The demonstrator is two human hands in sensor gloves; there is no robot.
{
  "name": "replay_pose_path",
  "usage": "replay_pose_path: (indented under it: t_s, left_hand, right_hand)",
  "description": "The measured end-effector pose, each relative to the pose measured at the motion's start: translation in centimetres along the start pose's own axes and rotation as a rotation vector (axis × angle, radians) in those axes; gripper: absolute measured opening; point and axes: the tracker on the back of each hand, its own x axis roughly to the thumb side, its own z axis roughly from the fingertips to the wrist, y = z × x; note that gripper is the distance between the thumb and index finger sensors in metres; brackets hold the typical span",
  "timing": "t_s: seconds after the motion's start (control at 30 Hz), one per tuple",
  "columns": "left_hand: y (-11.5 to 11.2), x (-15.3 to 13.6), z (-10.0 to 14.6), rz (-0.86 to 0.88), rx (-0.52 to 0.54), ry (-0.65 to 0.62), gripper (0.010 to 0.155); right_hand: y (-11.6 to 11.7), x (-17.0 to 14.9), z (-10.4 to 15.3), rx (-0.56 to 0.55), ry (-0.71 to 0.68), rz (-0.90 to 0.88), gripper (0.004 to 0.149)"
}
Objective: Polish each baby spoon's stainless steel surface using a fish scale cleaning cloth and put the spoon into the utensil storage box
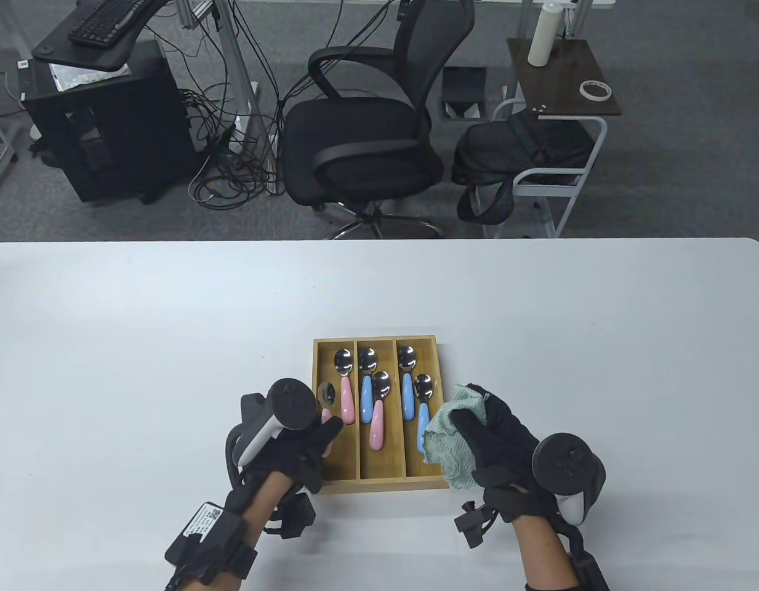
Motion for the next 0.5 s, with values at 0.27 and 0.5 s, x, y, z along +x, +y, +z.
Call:
replay_pose_path:
  t_s: [0.27,0.5]
  left_hand:
    - [-0.6,1.5,0.3,-0.195,0.131,0.047,0.060]
    - [-0.6,1.4,0.5,-0.223,0.150,0.057,0.060]
  right_hand:
    - [-0.1,0.0,-0.1,0.001,-0.001,-0.025,0.049]
    - [-0.1,0.0,-0.2,0.010,0.013,-0.029,0.049]
